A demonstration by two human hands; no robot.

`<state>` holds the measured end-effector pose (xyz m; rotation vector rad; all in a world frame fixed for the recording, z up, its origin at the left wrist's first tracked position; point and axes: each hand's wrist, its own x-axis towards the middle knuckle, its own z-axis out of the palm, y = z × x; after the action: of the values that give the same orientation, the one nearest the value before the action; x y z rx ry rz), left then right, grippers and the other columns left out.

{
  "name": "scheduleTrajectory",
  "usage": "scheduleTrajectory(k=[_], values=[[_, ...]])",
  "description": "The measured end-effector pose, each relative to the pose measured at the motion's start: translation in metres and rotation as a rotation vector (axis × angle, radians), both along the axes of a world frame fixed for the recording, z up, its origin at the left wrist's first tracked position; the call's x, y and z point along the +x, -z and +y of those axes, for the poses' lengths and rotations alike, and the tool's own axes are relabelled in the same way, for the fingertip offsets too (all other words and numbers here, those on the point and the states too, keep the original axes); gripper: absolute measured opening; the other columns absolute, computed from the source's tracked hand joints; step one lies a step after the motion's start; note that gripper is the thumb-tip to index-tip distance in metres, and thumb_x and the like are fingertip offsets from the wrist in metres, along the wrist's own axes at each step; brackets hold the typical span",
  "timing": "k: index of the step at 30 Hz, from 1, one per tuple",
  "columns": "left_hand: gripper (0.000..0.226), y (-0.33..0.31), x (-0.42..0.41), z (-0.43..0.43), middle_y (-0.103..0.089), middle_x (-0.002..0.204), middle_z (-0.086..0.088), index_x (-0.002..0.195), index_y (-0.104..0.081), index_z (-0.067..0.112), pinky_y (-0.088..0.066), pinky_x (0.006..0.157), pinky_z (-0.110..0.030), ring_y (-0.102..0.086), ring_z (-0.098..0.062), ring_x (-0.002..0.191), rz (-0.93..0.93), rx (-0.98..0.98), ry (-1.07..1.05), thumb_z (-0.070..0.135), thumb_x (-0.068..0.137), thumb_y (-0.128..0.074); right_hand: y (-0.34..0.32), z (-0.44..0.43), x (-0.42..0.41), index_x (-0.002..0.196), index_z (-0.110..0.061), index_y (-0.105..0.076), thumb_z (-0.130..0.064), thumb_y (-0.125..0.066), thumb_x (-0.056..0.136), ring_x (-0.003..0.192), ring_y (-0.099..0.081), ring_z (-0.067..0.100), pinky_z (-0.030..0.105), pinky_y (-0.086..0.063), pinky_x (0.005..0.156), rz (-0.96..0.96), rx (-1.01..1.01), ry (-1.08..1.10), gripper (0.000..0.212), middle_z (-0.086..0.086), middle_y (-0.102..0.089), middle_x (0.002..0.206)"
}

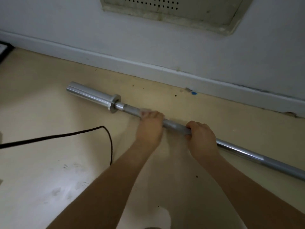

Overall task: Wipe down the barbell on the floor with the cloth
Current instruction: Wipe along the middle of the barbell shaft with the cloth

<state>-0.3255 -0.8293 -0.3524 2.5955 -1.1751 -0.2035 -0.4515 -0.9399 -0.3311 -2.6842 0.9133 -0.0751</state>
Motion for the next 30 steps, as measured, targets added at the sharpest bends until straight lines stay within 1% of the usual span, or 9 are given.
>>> scheduleTrajectory(k=[3, 5, 10, 13, 15, 18, 21, 25, 30], values=[[0.028, -0.007, -0.035, -0.026, -0.059, 0.117, -0.009, 0.115, -0.056, 0.012, -0.026, 0.108, -0.045, -0.050, -0.032, 0.113, 0.048, 0.066, 0.216, 0.014, 0.088, -0.049, -0.002, 0.000, -0.003, 0.087, -0.004, -0.065, 0.010, -0.061, 0.069, 0.075, -0.056, 0.037, 0.035, -0.041, 0.062, -0.044, 0.010, 0.003, 0.023, 0.017, -0.064, 0.080], [0.035, -0.015, -0.022, -0.024, -0.059, 0.120, -0.009, 0.118, -0.054, 0.013, -0.032, 0.104, -0.041, -0.050, -0.031, 0.113, 0.077, 0.094, 0.314, 0.013, 0.083, -0.057, -0.004, -0.003, -0.008, 0.093, -0.005, -0.065, 0.008, -0.067, 0.067, 0.080, -0.054, 0.038, 0.038, -0.044, 0.067, -0.048, 0.006, -0.013, 0.029, 0.017, -0.062, 0.089], [0.018, -0.025, 0.045, 0.026, -0.066, 0.098, -0.008, 0.099, -0.063, 0.009, -0.047, 0.073, -0.031, -0.059, -0.027, 0.090, 0.128, 0.066, -0.030, 0.008, 0.082, -0.058, -0.011, -0.018, -0.022, 0.088, -0.004, -0.059, -0.003, -0.074, 0.068, 0.082, -0.053, 0.035, 0.037, -0.041, 0.064, 0.085, -0.026, -0.111, 0.025, 0.015, -0.058, 0.087], [0.024, -0.016, 0.044, 0.027, -0.065, 0.094, -0.017, 0.089, -0.063, 0.006, -0.043, 0.081, -0.040, -0.057, -0.036, 0.093, 0.011, 0.123, -0.058, 0.008, 0.067, -0.072, -0.014, -0.024, -0.019, 0.089, -0.005, -0.059, -0.008, -0.066, 0.078, 0.086, -0.053, 0.034, 0.035, -0.035, 0.064, 0.131, -0.050, -0.212, 0.014, 0.015, -0.060, 0.088], [0.016, -0.010, 0.015, 0.007, -0.065, 0.091, -0.015, 0.089, -0.062, 0.008, -0.042, 0.082, -0.040, -0.058, -0.035, 0.091, 0.004, 0.045, -0.003, 0.009, 0.074, -0.065, -0.016, -0.031, -0.015, 0.094, -0.007, -0.059, -0.012, -0.060, 0.083, 0.090, -0.052, 0.032, 0.034, -0.034, 0.067, 0.156, -0.044, -0.235, 0.012, 0.014, -0.060, 0.093], [0.027, 0.000, -0.044, -0.036, -0.066, 0.104, -0.015, 0.105, -0.062, 0.008, -0.048, 0.089, -0.044, -0.061, -0.034, 0.096, 0.083, -0.044, 0.167, 0.009, 0.083, -0.045, -0.013, -0.044, -0.013, 0.101, -0.012, -0.063, -0.014, -0.054, 0.088, 0.090, -0.055, 0.031, 0.033, -0.037, 0.069, 0.153, -0.014, -0.209, 0.017, 0.012, -0.064, 0.097], [0.038, 0.000, -0.054, -0.059, -0.065, 0.110, -0.016, 0.117, -0.060, 0.003, -0.043, 0.100, -0.051, -0.061, -0.034, 0.100, 0.065, -0.105, 0.311, 0.001, 0.080, -0.052, -0.015, -0.055, -0.010, 0.116, -0.016, -0.063, -0.020, -0.048, 0.092, 0.094, -0.059, 0.032, 0.033, -0.042, 0.076, 0.153, 0.067, -0.171, 0.028, 0.013, -0.068, 0.101], [0.039, -0.020, -0.022, -0.063, -0.062, 0.118, -0.013, 0.130, -0.047, 0.012, -0.039, 0.103, -0.040, -0.055, -0.031, 0.111, 0.096, 0.178, 0.431, 0.010, 0.092, -0.046, -0.015, -0.057, -0.007, 0.113, -0.013, -0.061, -0.021, -0.046, 0.092, 0.099, -0.050, 0.031, 0.037, -0.043, 0.082, 0.235, 0.011, -0.189, 0.028, 0.012, -0.060, 0.106], [0.023, -0.031, 0.007, -0.050, -0.064, 0.111, -0.008, 0.109, -0.057, 0.014, -0.036, 0.105, -0.038, -0.058, -0.029, 0.109, 0.058, 0.289, 0.204, 0.009, 0.091, -0.044, -0.027, -0.052, 0.000, 0.113, -0.013, -0.057, -0.011, -0.045, 0.089, 0.108, -0.045, 0.029, 0.036, -0.042, 0.086, 0.289, -0.033, -0.180, 0.027, 0.009, -0.050, 0.114]])
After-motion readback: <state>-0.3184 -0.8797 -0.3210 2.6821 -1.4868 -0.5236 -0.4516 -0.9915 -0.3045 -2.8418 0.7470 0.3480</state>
